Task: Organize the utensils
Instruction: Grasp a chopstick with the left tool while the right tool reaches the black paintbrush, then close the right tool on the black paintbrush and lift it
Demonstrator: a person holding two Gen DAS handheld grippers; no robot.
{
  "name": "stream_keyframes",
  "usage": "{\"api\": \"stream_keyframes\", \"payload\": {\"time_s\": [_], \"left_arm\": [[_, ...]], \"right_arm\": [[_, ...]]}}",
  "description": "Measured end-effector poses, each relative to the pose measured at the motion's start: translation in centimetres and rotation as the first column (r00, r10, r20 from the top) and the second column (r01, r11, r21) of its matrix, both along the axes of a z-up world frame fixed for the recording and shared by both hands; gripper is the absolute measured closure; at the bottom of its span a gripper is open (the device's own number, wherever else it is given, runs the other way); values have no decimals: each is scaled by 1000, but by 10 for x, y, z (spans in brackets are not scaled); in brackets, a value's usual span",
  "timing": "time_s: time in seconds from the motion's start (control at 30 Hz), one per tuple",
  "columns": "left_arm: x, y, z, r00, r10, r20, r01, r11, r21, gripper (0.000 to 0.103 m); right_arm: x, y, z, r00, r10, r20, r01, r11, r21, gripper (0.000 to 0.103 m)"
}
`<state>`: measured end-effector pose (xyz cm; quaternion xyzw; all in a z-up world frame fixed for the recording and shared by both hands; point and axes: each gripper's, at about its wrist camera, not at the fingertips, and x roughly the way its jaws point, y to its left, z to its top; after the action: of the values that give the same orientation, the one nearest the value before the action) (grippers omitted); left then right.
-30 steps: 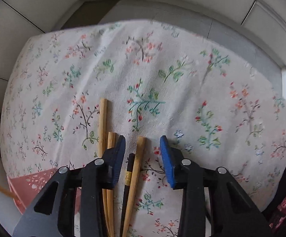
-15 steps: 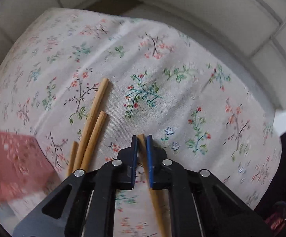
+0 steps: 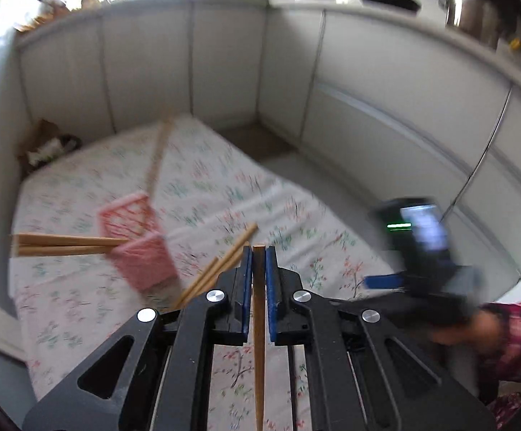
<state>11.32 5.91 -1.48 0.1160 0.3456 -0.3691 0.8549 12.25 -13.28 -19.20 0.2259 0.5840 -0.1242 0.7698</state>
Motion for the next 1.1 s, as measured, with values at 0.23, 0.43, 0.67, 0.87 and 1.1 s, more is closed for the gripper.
{"api": "stream_keyframes", "payload": {"time_s": [0.23,0.43,0.67,0.87,1.1], "left_arm": [[-37,35,40,992,32,123,-26,999,-47,97],[-43,53,46,986,86,142,-72,993,-98,97],[-40,64,45,984,154,86,-137,975,-178,97],[-46,55,47,983,163,80,-147,973,-176,97],[-45,50,66,979,183,93,-163,968,-192,97]], "right_arm": [[44,37,-13,991,5,-134,-13,998,-60,44],[40,35,-6,997,-11,-79,11,1000,8,96],[-23,28,53,964,14,267,-3,999,-39,96],[-87,22,107,853,61,518,13,990,-139,96],[-102,11,159,775,58,630,20,993,-117,96]]}}
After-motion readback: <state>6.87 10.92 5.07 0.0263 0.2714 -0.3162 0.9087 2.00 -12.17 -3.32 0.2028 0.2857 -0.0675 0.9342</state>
